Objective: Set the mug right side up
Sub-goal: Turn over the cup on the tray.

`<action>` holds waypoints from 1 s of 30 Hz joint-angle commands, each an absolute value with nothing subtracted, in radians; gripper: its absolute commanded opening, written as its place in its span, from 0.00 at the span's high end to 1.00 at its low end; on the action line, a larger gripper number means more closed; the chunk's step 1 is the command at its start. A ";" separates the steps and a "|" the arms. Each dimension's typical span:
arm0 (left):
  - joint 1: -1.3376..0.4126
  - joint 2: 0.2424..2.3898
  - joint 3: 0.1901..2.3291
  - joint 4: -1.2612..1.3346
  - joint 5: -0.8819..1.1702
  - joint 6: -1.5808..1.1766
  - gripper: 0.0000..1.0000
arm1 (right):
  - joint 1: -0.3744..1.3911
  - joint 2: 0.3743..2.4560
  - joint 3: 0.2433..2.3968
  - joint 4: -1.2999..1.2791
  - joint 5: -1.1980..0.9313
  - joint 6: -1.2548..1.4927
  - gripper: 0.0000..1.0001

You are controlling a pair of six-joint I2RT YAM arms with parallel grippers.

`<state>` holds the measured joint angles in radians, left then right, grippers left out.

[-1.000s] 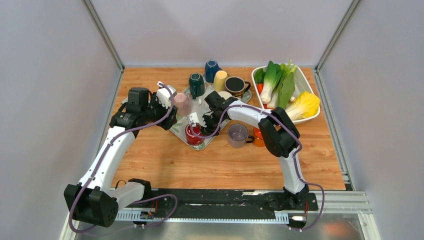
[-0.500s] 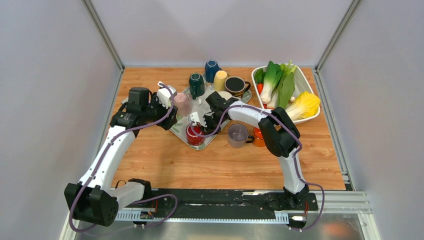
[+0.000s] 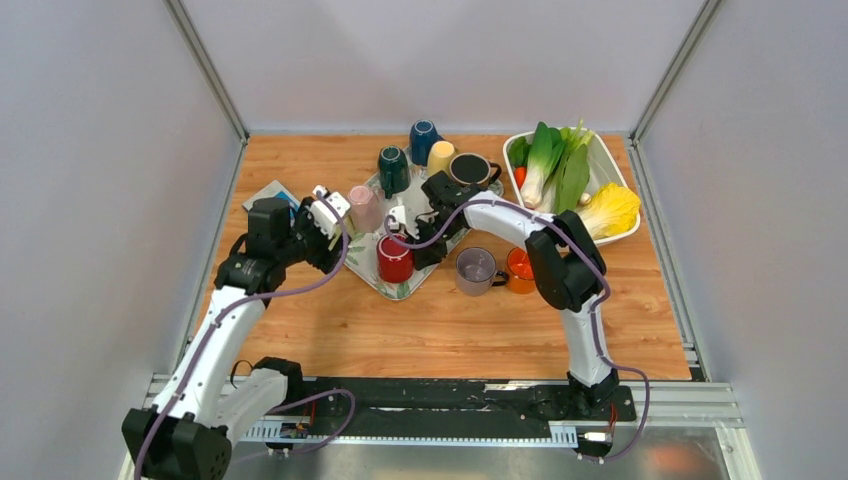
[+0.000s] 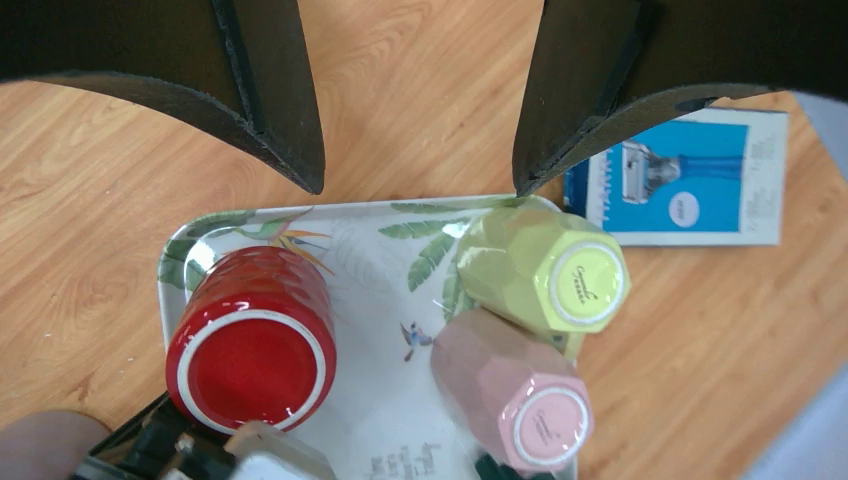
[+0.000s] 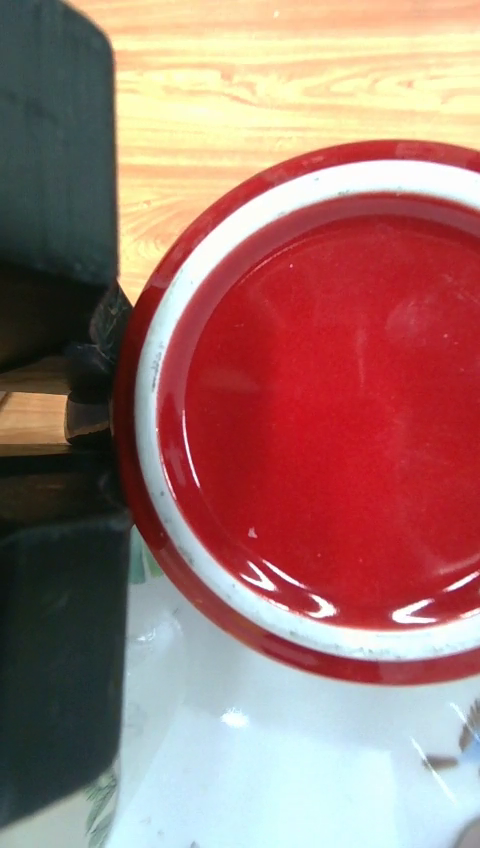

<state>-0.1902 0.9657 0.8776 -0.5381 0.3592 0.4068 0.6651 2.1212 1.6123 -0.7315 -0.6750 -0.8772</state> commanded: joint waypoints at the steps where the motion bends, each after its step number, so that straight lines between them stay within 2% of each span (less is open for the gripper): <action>1: -0.193 0.850 0.809 -0.364 0.424 0.556 0.24 | 0.643 2.002 1.701 -0.738 -0.820 -0.796 1.00; 8: -0.255 0.787 0.744 -0.181 0.419 0.704 0.25 | 0.590 2.016 1.788 -0.728 -0.941 -0.641 1.00; 13: -0.313 0.810 0.707 -0.033 0.362 0.892 0.25 | 0.545 2.019 1.786 -0.605 -1.099 -0.391 1.00; 17: -0.326 0.809 0.672 0.071 0.406 1.039 0.25 | 0.497 2.015 1.679 -0.281 -1.263 0.011 1.00; 21: -0.328 0.798 0.640 0.080 0.476 1.151 0.25 | 0.482 2.027 1.546 0.333 -1.433 0.609 1.00; 30: -0.386 0.843 0.498 0.360 0.437 1.294 0.24 | 0.497 2.078 1.585 0.416 -1.540 0.734 1.00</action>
